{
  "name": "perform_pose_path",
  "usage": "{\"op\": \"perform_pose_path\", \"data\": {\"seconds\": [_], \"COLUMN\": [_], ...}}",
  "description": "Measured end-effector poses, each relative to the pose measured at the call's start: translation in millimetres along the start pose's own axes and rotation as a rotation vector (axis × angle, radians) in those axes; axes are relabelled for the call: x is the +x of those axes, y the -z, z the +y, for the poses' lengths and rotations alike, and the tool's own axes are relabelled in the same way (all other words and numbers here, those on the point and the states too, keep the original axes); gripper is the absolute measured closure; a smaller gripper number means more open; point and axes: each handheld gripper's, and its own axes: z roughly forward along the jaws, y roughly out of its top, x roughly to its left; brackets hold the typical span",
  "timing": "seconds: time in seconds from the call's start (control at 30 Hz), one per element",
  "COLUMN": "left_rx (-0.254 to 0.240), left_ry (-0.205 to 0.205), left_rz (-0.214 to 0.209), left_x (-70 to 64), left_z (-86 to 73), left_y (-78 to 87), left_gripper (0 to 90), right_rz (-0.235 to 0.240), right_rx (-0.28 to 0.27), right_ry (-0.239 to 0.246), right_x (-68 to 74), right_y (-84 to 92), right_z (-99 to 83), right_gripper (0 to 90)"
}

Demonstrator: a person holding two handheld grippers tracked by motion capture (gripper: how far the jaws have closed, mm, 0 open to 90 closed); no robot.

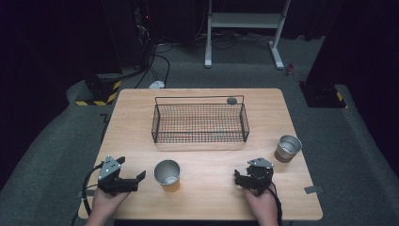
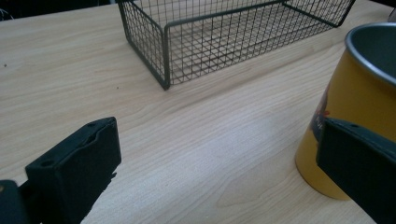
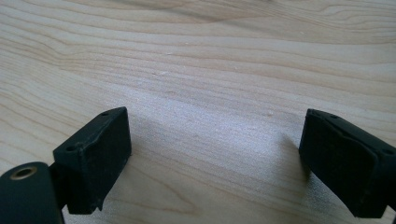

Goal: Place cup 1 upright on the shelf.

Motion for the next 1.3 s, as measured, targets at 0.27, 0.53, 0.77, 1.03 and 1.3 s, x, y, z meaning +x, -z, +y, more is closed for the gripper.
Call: {"op": "perform_pose_path", "data": {"seconds": [0.27,0.53,0.77,1.03,1.3], "left_rx": [-0.029,-0.061,-0.092,-0.104,-0.103], "left_ry": [-0.02,-0.012,-0.012,-0.029,-0.047], "left_rz": [-0.009,-0.049,-0.077,-0.106,-0.144], "left_x": [-4.3,-9.4,-15.5,-27.0,-38.2], "left_z": [4.6,9.5,14.4,19.2,22.9], "left_y": [6.9,11.0,15.4,16.2,12.5], "left_gripper": [0.6,0.6,0.6,0.6,0.6], "right_rz": [0.0,0.0,0.0,0.0,0.0], "right_rx": [0.0,0.001,0.0,0.001,0.001], "right_ry": [0.0,-0.001,-0.001,0.0,-0.001], "right_x": [0.0,0.1,0.1,0.1,0.1], "right_y": [0.0,0.0,0.0,0.0,0.0], "right_z": [0.0,0.0,0.0,0.0,0.0], "right_gripper": [9.2,9.2,9.1,9.2,9.2]}}
